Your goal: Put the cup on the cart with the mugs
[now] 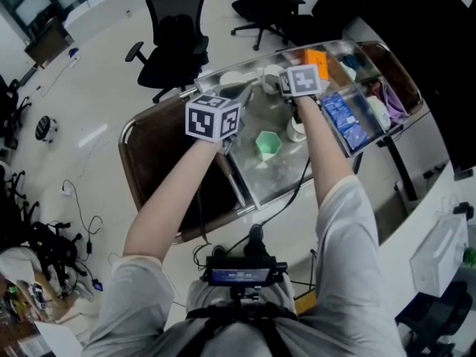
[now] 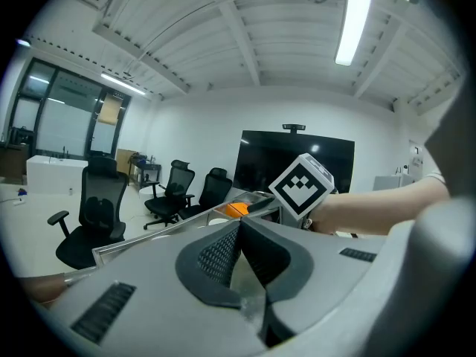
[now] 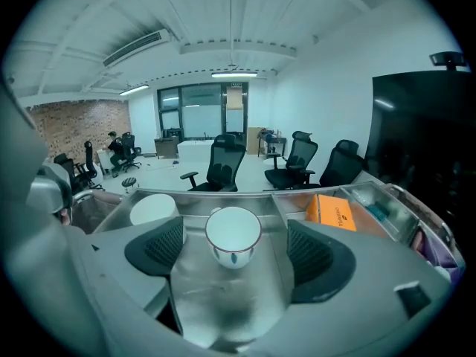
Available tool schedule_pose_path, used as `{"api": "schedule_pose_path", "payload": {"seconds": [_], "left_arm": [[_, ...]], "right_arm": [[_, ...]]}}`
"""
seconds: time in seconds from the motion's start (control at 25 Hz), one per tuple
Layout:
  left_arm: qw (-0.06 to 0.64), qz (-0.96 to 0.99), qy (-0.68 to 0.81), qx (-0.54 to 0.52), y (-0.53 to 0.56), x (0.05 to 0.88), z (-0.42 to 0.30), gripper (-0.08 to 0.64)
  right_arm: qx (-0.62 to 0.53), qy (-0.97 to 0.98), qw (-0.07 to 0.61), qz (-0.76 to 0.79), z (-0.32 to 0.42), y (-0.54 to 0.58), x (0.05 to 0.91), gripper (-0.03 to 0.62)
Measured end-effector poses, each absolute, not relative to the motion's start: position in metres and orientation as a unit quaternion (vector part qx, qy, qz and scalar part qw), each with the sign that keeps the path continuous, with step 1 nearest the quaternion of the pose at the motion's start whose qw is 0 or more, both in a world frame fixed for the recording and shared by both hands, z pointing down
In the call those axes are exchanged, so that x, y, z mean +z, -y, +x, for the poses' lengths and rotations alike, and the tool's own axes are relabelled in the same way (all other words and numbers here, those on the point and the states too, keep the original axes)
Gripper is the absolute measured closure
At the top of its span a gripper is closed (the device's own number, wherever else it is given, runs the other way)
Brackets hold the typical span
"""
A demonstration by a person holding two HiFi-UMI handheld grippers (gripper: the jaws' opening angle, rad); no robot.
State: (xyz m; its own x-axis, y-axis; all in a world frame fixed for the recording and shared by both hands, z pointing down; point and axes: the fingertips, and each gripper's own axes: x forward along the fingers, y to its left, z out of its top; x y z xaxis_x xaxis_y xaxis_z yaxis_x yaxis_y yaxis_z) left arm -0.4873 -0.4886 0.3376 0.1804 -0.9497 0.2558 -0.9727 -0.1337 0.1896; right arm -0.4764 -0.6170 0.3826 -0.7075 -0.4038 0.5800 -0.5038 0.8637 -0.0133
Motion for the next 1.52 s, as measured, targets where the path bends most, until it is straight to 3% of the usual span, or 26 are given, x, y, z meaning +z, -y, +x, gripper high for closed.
{"api": "schedule_pose_path", "payload": {"seconds": [0.08, 0.16, 0.4, 0.52, 0.84, 1.52], "left_arm": [[0.151, 0.757, 0.635, 0.037, 0.481, 0.331, -0.48, 0.557], [0.146, 0.762, 0.63, 0.037, 0.473, 0.325, -0.472, 0.557], [0.131, 0.773, 0.619, 0.038, 0.434, 0.314, -0.452, 0.557], [0.128, 0.781, 0.61, 0.036, 0.41, 0.312, -0.441, 0.557], [0.113, 0.804, 0.581, 0.046, 0.337, 0.322, -0.404, 0.557], [0.093, 0.76, 0.638, 0.082, 0.209, 0.348, -0.359, 0.557]], "right_arm": [[0.083, 0.918, 0.282, 0.266, -0.463, 0.613, 0.37, 0.201], [0.073, 0.913, 0.274, 0.294, -0.446, 0.611, 0.359, 0.301], [0.076, 0.92, 0.212, 0.32, -0.413, 0.563, 0.324, 0.521], [0.075, 0.925, 0.179, 0.328, -0.391, 0.529, 0.306, 0.582], [0.083, 0.923, 0.14, 0.347, -0.322, 0.424, 0.299, 0.592], [0.105, 0.92, 0.137, 0.352, -0.164, 0.291, 0.369, 0.592]]}}
